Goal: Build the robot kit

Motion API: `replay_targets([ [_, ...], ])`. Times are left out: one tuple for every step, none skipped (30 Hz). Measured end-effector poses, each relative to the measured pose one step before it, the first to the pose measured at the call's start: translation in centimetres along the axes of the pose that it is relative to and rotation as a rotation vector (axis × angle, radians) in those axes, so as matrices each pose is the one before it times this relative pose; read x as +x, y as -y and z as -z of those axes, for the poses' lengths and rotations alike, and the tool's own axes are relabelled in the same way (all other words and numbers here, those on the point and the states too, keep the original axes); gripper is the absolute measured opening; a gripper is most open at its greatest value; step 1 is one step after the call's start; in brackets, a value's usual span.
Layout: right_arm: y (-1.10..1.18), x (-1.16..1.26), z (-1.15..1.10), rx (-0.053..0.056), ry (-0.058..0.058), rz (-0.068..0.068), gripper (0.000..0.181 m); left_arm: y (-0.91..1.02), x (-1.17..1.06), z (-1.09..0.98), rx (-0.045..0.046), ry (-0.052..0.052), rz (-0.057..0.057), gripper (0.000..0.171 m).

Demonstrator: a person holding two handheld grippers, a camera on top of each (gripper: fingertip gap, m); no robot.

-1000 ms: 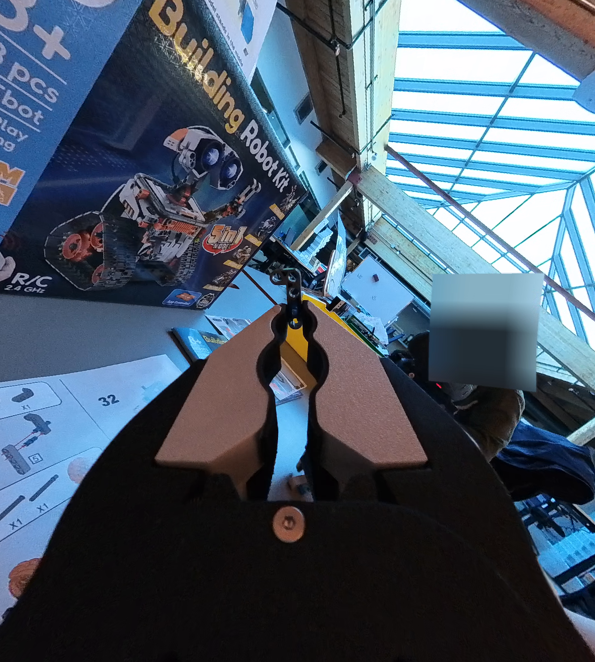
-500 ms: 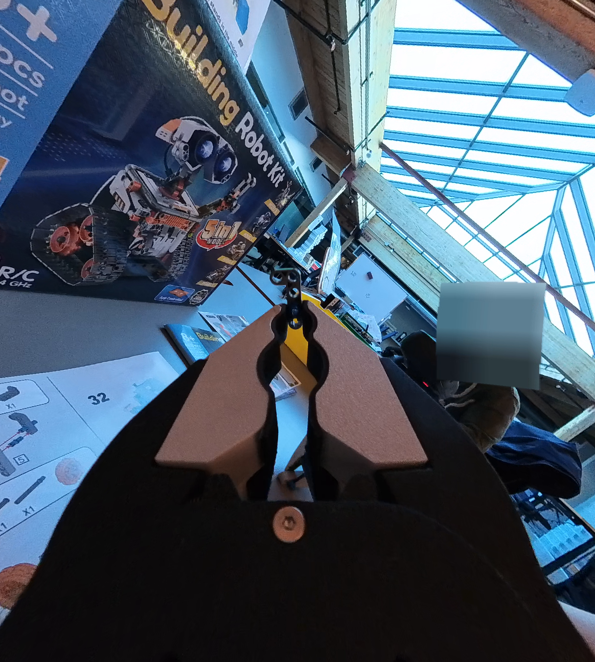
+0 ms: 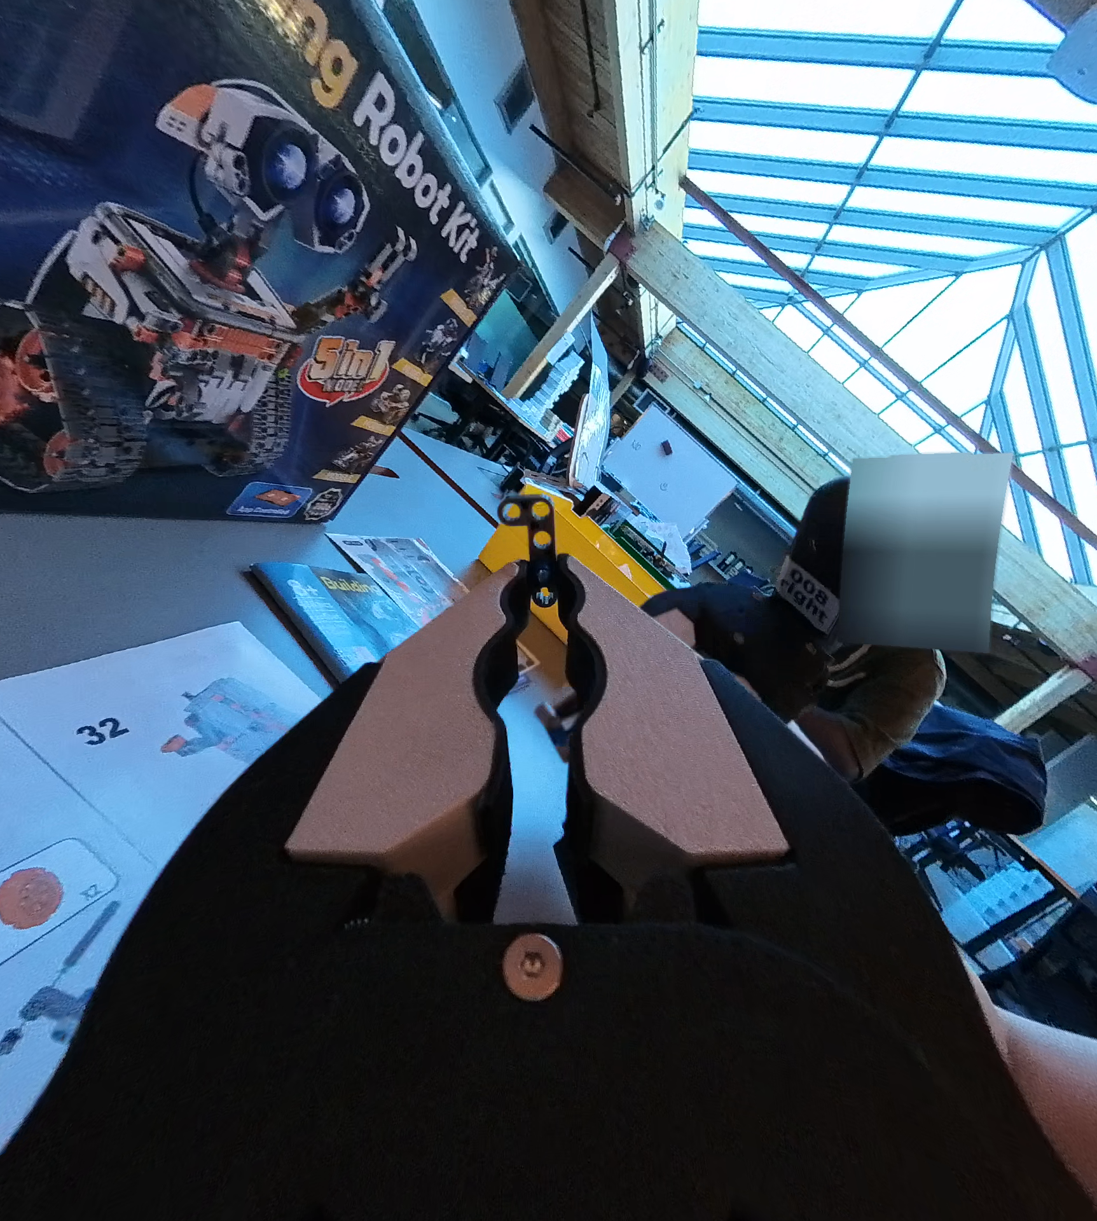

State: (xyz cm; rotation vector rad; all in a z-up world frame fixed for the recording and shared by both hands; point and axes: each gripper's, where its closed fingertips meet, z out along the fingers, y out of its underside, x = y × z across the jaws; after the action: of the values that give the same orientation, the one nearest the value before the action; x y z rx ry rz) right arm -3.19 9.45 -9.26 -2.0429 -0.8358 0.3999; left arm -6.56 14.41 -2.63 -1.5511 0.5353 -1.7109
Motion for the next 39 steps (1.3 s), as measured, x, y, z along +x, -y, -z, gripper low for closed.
replay_targets([
  [0.762, 0.135, 0.172, 0.0513, 0.0037, -0.0255, 0.008, -0.212, 0.087, -0.135, -0.00745, -0.0016, -0.0030, 0.004],
  [0.691, -0.292, 0.133, 0.0444, 0.0327, -0.0271, 0.008, -0.206, 0.079, -0.132, -0.00596, -0.0004, -0.0050, 0.004],
  [0.639, 0.105, 0.097, 0.0410, 0.0018, -0.0296, 0.007, -0.214, 0.162, -0.136, -0.00695, -0.0058, -0.0029, 0.004],
  [0.403, 0.269, 0.056, 0.0241, -0.0160, -0.0115, 0.007, -0.209, 0.191, -0.145, -0.00803, -0.0069, -0.0015, 0.004],
  [0.170, 0.467, -0.010, 0.0071, -0.0376, 0.0035, 0.006, -0.182, 0.111, -0.139, -0.00613, -0.0018, -0.0038, 0.004],
  [0.434, 0.583, 0.011, 0.0249, -0.0562, 0.0223, 0.006, -0.146, 0.097, -0.122, -0.00237, -0.0003, -0.0051, 0.004],
  [0.817, 0.443, 0.061, 0.0484, -0.0528, 0.0230, 0.005, -0.161, 0.148, -0.152, -0.00162, -0.0062, 0.0001, 0.004],
  [0.611, 0.155, -0.020, 0.0292, -0.0332, 0.0107, 0.005, -0.192, 0.149, -0.169, -0.00347, -0.0073, 0.0072, 0.004],
  [0.289, 0.085, -0.104, 0.0065, -0.0282, 0.0096, 0.005, -0.169, 0.111, -0.161, -0.00164, -0.0055, 0.0066, 0.004],
  [0.137, 0.079, -0.166, -0.0003, -0.0292, 0.0126, 0.005, -0.129, 0.073, -0.132, 0.00133, -0.0025, 0.0032, 0.004],
  [0.140, -0.109, -0.191, 0.0034, -0.0162, 0.0105, 0.005, -0.080, 0.062, -0.116, 0.00227, -0.0011, 0.0008, 0.004],
  [0.296, -0.112, -0.165, 0.0137, -0.0115, -0.0072, 0.005, -0.084, 0.039, -0.095, -0.00011, -0.0003, -0.0006, 0.004],
  [0.435, -0.070, -0.101, 0.0255, -0.0092, -0.0250, 0.005, -0.100, 0.005, -0.075, -0.00437, 0.0032, -0.0018, 0.004],
  [0.245, -0.265, -0.115, 0.0117, 0.0108, -0.0266, 0.005, -0.040, -0.085, -0.017, -0.00148, 0.0095, -0.0063, 0.004],
  [-0.079, 0.023, -0.094, -0.0076, -0.0054, -0.0158, 0.006, 0.094, 0.004, 0.022, 0.00724, 0.0053, -0.0085, 0.004],
  [0.067, 0.130, -0.044, 0.0087, -0.0140, -0.0020, 0.005, 0.078, 0.031, 0.026, 0.00463, 0.0013, -0.0041, 0.004],
  [0.036, -0.114, -0.031, 0.0044, 0.0032, 0.0038, 0.006, 0.010, -0.005, 0.003, -0.00136, 0.0013, 0.0002, 0.004],
  [0.037, -0.055, -0.011, 0.0012, -0.0017, 0.0092, 0.006, -0.039, -0.040, 0.000, -0.00291, 0.0020, -0.0005, 0.004],
  [-0.163, -0.029, -0.053, -0.0124, -0.0034, 0.0143, 0.006, 0.016, 0.004, 0.003, 0.00092, 0.0000, -0.0013, 0.004],
  [-0.108, 0.067, -0.036, -0.0079, -0.0110, 0.0150, 0.006, -0.034, -0.087, 0.005, -0.00178, 0.0047, -0.0021, 0.004],
  [-0.062, 0.011, -0.036, -0.0046, -0.0091, 0.0144, 0.006, -0.072, -0.084, -0.012, -0.00338, 0.0032, -0.0019, 0.004],
  [0.039, -0.042, -0.003, 0.0005, -0.0065, 0.0171, 0.006, -0.028, -0.051, 0.002, -0.00186, 0.0002, 0.0021, 0.004],
  [0.053, -0.029, -0.001, 0.0008, -0.0087, 0.0209, 0.006, 0.089, -0.029, 0.050, 0.00558, -0.0006, 0.0049, 0.004],
  [0.048, 0.000, 0.013, -0.0022, -0.0138, 0.0191, 0.006, 0.037, -0.011, 0.029, 0.00081, 0.0002, 0.0042, 0.004],
  [0.090, 0.002, 0.015, 0.0007, -0.0152, 0.0244, 0.006, 0.056, 0.024, 0.038, 0.00061, 0.0030, -0.0043, 0.004],
  [0.126, -0.023, 0.013, 0.0012, -0.0135, 0.0227, 0.006, 0.078, 0.044, 0.056, 0.00108, 0.0071, -0.0163, 0.004],
  [0.111, -0.046, -0.022, 0.0003, -0.0119, 0.0152, 0.005, 0.123, 0.020, 0.070, 0.00299, 0.0153, -0.0273, 0.004],
  [0.081, 0.008, -0.046, -0.0007, -0.0135, 0.0088, 0.005, 0.111, -0.015, 0.038, 0.00286, 0.0204, -0.0346, 0.004],
  [0.061, 0.024, -0.063, 0.0008, -0.0130, 0.0058, 0.005, 0.072, -0.031, 0.014, 0.00077, 0.0197, -0.0314, 0.004],
  [0.064, 0.017, -0.053, 0.0029, -0.0098, 0.0058, 0.005, 0.076, -0.037, 0.012, 0.00187, 0.0137, -0.0227, 0.004],
  [0.023, -0.008, -0.063, 0.0012, -0.0064, -0.0026, 0.005, 0.048, -0.054, 0.008, 0.00245, 0.0087, -0.0094, 0.005],
  [-0.001, -0.043, -0.072, 0.0013, -0.0029, -0.0141, 0.005, 0.029, -0.067, 0.030, 0.00760, 0.0066, -0.0003, 0.005],
  [-0.041, -0.052, -0.042, 0.0004, -0.0022, -0.0083, 0.005, -0.007, -0.076, 0.041, 0.00994, 0.0047, 0.0053, 0.004],
  [-0.089, -0.034, -0.048, -0.0053, -0.0046, 0.0000, 0.005, -0.056, -0.077, 0.026, 0.00752, 0.0044, 0.0099, 0.004],
  [-0.086, -0.038, -0.062, -0.0067, -0.0066, 0.0093, 0.005, -0.059, -0.094, 0.019, 0.00556, 0.0048, 0.0143, 0.004],
  [0.012, -0.012, -0.035, -0.0008, -0.0086, 0.0130, 0.005, -0.012, -0.057, 0.024, 0.00684, 0.0017, 0.0137, 0.004],
  [0.025, -0.034, -0.035, -0.0005, -0.0057, 0.0041, 0.006, 0.028, -0.043, 0.027, 0.00672, -0.0003, 0.0100, 0.005],
  [0.022, -0.056, -0.052, -0.0009, -0.0010, -0.0065, 0.005, 0.039, -0.051, 0.044, 0.00532, 0.0005, 0.0062, 0.005],
  [-0.026, -0.051, -0.063, -0.0018, -0.0002, -0.0078, 0.005, -0.002, -0.084, 0.040, 0.00235, 0.0035, 0.0010, 0.005],
])
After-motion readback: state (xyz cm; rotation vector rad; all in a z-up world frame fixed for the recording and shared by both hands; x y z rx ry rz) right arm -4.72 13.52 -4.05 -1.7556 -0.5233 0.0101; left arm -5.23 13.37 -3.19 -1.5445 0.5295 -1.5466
